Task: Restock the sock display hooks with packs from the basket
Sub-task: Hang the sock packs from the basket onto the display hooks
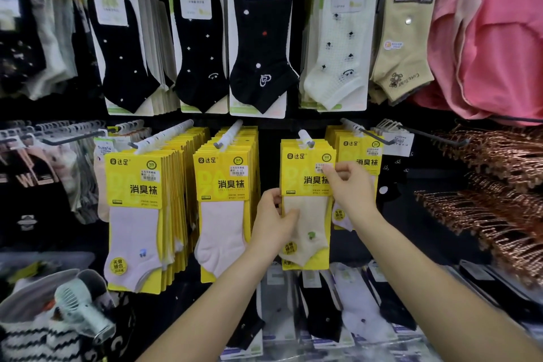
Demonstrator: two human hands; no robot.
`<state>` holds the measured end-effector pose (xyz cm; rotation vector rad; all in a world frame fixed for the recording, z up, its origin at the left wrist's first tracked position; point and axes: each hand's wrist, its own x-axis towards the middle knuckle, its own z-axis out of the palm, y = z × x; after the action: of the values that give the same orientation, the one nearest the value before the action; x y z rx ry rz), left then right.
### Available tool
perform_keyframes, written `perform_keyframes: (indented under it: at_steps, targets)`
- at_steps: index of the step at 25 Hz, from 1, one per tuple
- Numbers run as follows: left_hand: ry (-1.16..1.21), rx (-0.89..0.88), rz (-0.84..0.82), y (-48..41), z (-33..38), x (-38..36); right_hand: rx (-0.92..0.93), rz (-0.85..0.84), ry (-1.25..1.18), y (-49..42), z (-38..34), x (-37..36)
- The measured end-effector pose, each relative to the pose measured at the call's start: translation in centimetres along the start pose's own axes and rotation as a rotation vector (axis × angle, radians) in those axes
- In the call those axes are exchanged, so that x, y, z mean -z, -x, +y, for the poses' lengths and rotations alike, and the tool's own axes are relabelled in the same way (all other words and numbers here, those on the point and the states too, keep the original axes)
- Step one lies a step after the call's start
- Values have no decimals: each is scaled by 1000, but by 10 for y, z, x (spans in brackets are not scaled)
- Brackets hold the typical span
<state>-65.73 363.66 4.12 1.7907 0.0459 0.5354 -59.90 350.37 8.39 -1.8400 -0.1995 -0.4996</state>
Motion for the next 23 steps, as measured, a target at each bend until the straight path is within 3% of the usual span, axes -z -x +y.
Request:
perform_keyframes:
  at_steps: [8,12,16,21,23]
  targets:
    - [-74,163,-62,63,-54,6,-193,-183,-21,88,87,22]
    - [-176,347,-141,124,-112,-9,-363,-346,80,153,150,30]
    - [-264,482,-310,192,-164,-31,-395,-599,106,199,199,48]
    - [-339,512,-470,242,-209,-41,-369,-1037,725,238,249,68]
    - [-374,524,-523,252,-221,-46,-405,-1140,873,262,264,68]
